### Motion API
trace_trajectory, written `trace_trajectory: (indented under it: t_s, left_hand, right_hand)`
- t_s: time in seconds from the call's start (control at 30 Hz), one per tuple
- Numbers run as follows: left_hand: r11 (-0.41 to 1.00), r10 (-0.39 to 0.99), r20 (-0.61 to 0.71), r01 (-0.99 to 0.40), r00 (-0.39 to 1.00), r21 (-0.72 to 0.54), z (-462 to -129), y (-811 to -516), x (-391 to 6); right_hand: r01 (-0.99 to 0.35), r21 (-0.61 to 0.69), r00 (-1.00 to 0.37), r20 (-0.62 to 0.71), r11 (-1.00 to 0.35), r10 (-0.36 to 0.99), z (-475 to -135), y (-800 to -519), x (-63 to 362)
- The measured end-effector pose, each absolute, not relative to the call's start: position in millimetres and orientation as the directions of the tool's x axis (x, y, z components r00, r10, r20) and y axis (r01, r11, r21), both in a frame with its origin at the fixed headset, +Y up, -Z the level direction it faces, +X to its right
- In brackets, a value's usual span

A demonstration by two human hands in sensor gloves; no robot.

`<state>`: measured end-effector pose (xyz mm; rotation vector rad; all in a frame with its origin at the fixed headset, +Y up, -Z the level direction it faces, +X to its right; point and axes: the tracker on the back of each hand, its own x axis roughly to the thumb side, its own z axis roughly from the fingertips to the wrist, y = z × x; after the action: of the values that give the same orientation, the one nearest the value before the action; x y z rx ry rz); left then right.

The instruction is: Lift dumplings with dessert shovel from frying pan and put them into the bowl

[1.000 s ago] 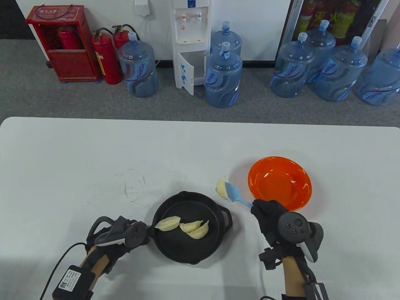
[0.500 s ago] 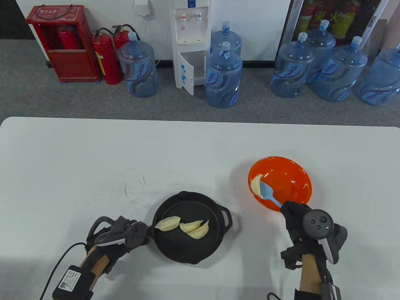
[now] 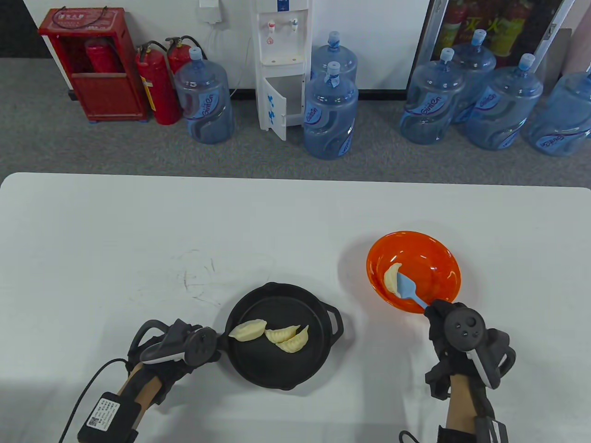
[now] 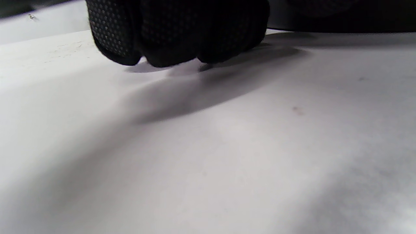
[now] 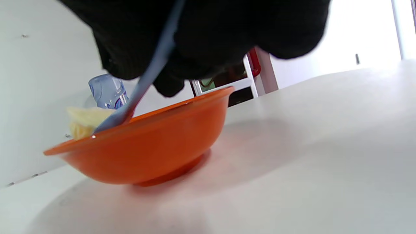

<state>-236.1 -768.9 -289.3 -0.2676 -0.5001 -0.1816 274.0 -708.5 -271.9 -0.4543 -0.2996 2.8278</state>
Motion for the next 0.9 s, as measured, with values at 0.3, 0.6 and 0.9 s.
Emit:
trace_trajectory:
  t_s: [0.3, 0.6, 0.9]
  left_hand:
    - [0.949, -0.107, 0.494, 0.237, 0.863, -0.209, -289.0, -769.1, -236.1]
    - [0.948, -0.107, 0.492, 0.238, 0.864, -0.211, -289.0, -769.3, -236.0]
    - [0.947, -0.108, 0.491, 0.239, 0.865, -0.213, -289.1, -769.3, -235.9]
  right_hand:
    - [0.013, -0.207, -0.965, -0.258, -0.978, 0.042, -276.8, -707.0, 254.9]
    - [0.174, -0.227, -0.962, -0.246, -0.958, -0.116, -279.0, -706.5, 237.0]
    - [0.237, -0.209, -0.944, -0.281, -0.949, -0.174, -277.7, -705.0, 236.6]
